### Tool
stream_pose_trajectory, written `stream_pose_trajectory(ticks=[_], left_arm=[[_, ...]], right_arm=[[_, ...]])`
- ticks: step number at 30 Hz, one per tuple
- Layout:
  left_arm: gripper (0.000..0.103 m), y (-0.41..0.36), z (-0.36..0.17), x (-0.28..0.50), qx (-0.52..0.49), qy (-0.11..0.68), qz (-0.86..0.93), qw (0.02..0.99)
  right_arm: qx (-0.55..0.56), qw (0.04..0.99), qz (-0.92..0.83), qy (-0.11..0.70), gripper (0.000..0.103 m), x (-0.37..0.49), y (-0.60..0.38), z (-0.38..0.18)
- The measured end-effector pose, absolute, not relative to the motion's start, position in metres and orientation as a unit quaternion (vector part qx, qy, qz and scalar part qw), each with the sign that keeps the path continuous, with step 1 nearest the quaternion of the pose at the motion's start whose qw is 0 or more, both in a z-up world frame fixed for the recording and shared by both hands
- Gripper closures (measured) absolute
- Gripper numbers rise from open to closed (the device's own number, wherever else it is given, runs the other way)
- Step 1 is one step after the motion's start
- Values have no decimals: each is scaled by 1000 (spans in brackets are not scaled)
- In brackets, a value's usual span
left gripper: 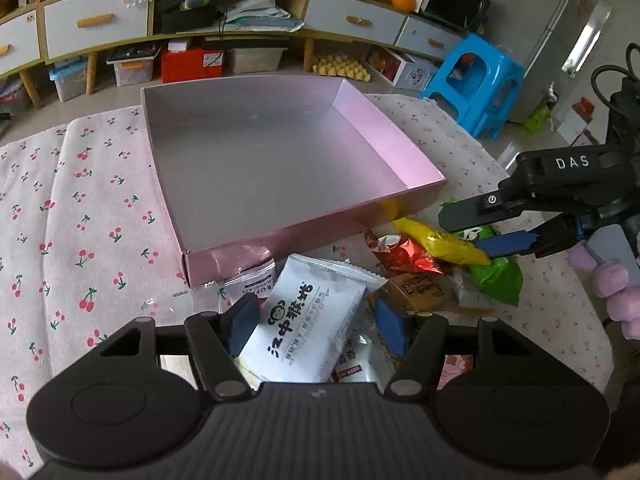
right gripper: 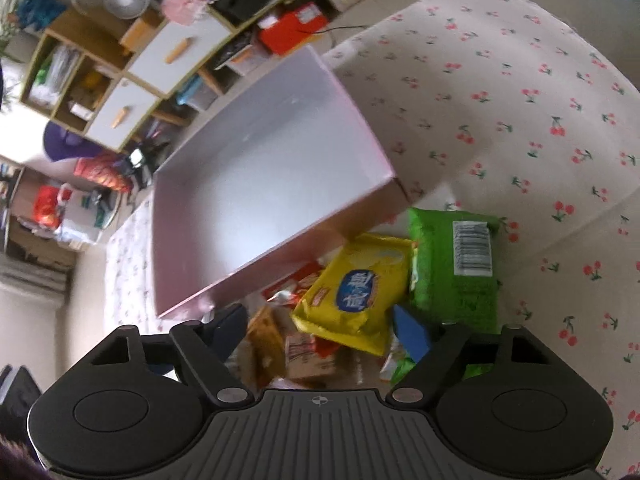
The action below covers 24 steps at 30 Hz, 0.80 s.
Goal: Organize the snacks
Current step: 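Grasp the yellow snack packet with the right tool while the left tool grasps the white biscuit packet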
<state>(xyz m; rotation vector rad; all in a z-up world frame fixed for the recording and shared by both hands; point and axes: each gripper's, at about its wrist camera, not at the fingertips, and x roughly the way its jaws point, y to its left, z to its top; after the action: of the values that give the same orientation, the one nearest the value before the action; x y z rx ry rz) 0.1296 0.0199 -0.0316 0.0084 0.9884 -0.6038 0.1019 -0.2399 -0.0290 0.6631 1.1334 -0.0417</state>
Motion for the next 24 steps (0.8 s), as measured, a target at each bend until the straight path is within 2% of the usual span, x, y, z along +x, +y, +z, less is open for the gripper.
stream_pose_trajectory(ticks=[8,12,16,21,24], left_arm=[[53,23,-26,131,8,473,-239,848],[65,26,-23,130,0,474,-219,853],[71,24,-19,129,-3,474,-196,858],[80,29,-16,128,-14,475,-160,865],[81,31,-14,128,-17,477,-149,866]], right_arm=[[261,810,-42,524,26,104,-222,-28],[221,823,-56,520,27,106,-212,-30],[202,827,-64,521,46,106,-209,-30],[180,832,-61,520,47,105,-207,-30],[172,831,-59,526,45,107,-204,-30]])
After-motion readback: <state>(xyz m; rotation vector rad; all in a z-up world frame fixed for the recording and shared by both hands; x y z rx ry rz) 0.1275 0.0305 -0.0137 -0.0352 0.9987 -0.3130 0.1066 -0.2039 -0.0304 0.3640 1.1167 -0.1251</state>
